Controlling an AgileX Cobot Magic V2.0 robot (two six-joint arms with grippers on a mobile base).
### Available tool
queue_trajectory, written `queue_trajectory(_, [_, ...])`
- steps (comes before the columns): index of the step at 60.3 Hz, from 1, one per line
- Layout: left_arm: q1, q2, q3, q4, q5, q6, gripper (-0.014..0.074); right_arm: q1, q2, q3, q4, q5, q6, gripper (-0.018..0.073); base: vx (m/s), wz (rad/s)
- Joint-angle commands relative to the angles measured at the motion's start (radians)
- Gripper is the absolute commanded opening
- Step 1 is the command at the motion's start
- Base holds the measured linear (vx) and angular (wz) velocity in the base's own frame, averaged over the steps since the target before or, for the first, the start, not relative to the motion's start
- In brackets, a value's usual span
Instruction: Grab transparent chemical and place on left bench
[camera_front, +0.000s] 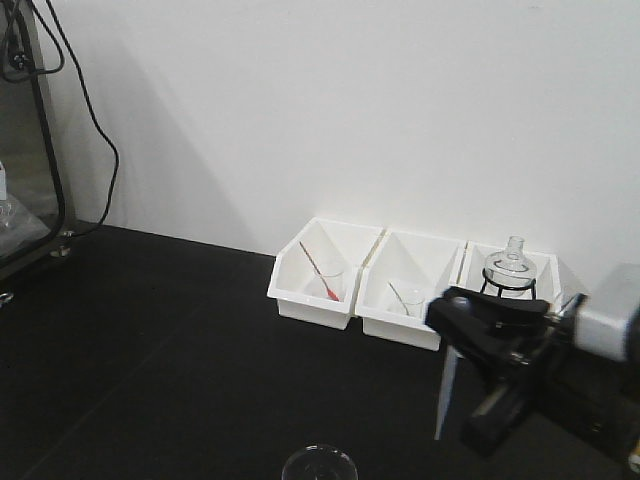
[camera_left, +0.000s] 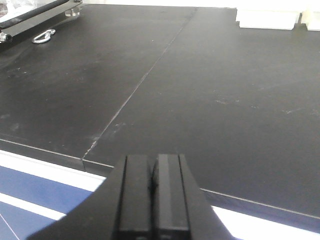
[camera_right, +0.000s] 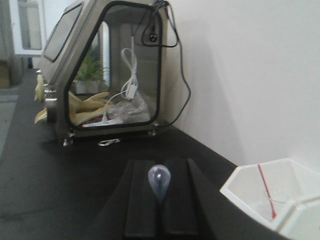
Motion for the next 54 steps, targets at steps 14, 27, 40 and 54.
queue_trajectory(14, [-0.002, -0.019, 0.016, -0.001, -0.078, -0.008, -0.0003, 0.285, 0.194, -0.235, 0.219, 0.23, -0.196, 0.0, 0.0, 0.0])
queue_trajectory(27, [-0.002, -0.019, 0.016, -0.001, -0.078, -0.008, -0.0003, 0.304, 0.333, -0.246, 0.214, 0.156, -0.205, 0.0003, 0.0, 0.0])
queue_trajectory(40, [-0.002, -0.019, 0.016, -0.001, -0.078, -0.008, -0.0003, 0.304, 0.45, -0.246, 0.214, 0.102, -0.206, 0.0074, 0.0, 0.0])
queue_trajectory(54, [-0.002, -0.019, 0.016, -0.001, -0.078, -0.008, -0.0003, 0.303, 0.473, -0.246, 0.222, 0.165, -0.189, 0.0375, 0.0, 0.0])
